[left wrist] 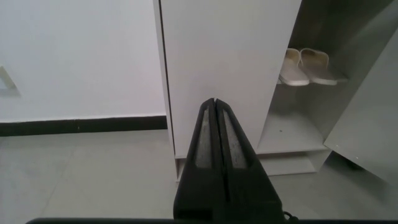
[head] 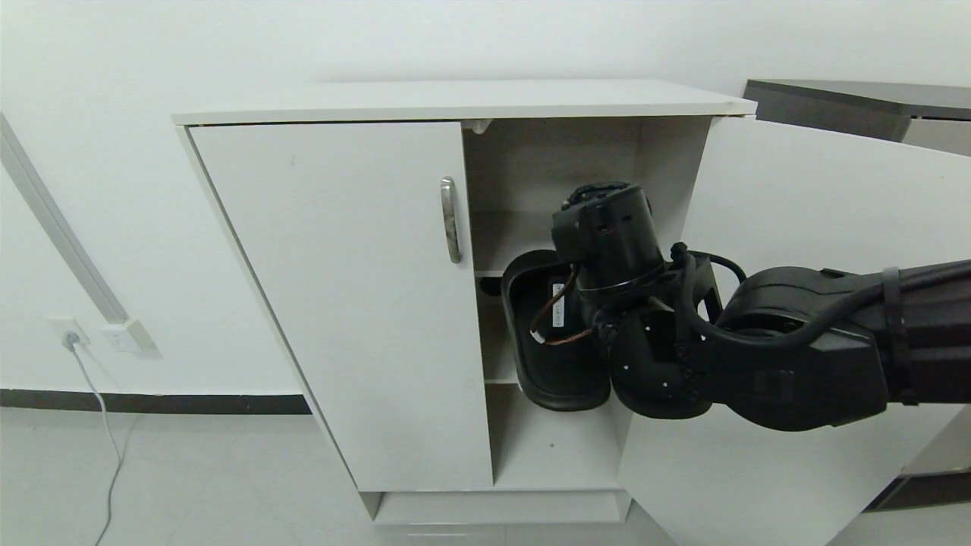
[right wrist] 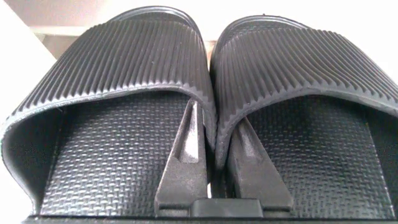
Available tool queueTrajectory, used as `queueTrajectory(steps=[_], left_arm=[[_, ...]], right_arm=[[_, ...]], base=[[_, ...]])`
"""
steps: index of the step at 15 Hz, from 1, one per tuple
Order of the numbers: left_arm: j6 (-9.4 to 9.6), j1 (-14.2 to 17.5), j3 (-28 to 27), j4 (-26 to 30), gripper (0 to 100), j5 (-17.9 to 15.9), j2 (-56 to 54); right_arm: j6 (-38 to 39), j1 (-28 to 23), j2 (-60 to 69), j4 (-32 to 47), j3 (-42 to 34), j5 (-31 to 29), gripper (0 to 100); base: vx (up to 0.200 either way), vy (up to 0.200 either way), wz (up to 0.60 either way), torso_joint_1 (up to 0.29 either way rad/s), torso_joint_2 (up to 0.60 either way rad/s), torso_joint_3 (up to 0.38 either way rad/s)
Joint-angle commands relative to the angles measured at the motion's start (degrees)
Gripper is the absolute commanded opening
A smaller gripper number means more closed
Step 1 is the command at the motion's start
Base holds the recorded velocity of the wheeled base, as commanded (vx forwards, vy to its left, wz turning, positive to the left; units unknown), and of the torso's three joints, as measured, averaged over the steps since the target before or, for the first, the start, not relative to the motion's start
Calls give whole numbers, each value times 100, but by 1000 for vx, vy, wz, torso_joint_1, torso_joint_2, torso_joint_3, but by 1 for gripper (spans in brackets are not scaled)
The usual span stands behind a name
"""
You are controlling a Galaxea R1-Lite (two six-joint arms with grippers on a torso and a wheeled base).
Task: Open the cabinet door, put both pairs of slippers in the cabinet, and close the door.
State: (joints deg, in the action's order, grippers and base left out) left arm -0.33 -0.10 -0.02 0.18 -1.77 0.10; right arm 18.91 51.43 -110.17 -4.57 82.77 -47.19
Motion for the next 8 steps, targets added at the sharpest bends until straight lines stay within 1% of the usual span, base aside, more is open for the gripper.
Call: queueTrajectory(steps=[1, 2, 8], left_arm=[[-2, 1, 2, -1, 0, 1, -1], [-2, 1, 2, -1, 0, 1, -1], [7, 1, -6, -1, 0, 1, -1]], right_arm=[[-1, -2, -5, -17, -24, -1, 0], [-1, -2, -5, -17, -24, -10, 0], [-10, -19, -14, -17, -24, -10, 0]], base=[[0, 0, 0, 0, 0, 0], [0, 0, 0, 0, 0, 0], [200, 0, 0, 1, 2, 5]])
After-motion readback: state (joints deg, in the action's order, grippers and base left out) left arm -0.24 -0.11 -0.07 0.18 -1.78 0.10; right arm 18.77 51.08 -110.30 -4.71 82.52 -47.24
